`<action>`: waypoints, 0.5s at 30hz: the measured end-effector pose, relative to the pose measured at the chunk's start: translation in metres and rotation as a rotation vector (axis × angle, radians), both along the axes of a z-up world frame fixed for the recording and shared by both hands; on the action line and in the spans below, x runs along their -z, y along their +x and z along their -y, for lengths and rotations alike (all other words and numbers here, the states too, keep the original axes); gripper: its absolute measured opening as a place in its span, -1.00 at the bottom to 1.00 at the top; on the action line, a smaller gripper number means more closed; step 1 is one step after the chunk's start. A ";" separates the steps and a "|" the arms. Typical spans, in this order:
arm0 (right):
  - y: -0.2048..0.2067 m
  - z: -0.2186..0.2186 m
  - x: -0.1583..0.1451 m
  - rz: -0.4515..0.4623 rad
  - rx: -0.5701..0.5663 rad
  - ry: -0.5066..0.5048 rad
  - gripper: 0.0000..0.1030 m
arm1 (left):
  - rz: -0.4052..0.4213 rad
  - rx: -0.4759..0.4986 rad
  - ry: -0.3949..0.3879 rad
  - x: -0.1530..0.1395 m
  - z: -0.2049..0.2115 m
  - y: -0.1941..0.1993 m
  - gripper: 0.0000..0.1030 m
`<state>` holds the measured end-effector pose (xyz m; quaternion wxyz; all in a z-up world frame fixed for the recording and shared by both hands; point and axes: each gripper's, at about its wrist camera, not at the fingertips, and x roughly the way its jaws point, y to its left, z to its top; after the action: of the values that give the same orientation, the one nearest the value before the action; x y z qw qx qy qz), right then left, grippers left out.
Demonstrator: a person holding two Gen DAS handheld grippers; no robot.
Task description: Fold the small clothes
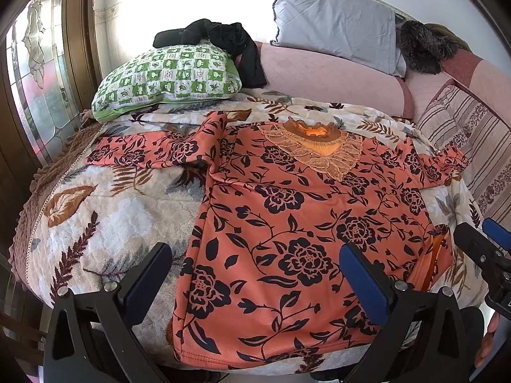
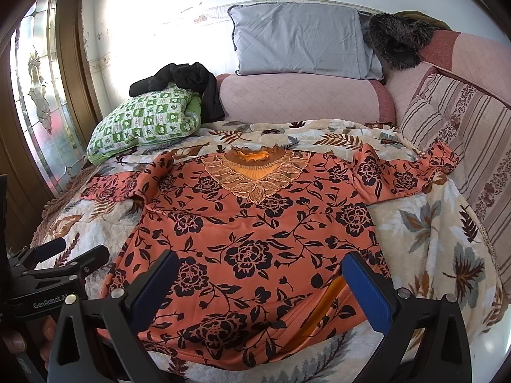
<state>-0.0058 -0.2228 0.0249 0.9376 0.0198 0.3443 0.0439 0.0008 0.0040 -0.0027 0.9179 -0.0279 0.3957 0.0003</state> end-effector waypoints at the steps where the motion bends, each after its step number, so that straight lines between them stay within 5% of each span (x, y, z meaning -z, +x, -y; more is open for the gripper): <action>1: 0.000 0.000 0.000 -0.002 0.000 0.000 1.00 | 0.000 0.000 0.000 0.000 0.000 0.000 1.00; 15: 0.002 0.000 0.000 -0.001 0.000 0.000 1.00 | 0.000 0.002 -0.001 0.000 0.001 0.000 1.00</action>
<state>-0.0043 -0.2228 0.0246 0.9375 0.0197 0.3448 0.0438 0.0010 0.0035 -0.0024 0.9180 -0.0277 0.3956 -0.0009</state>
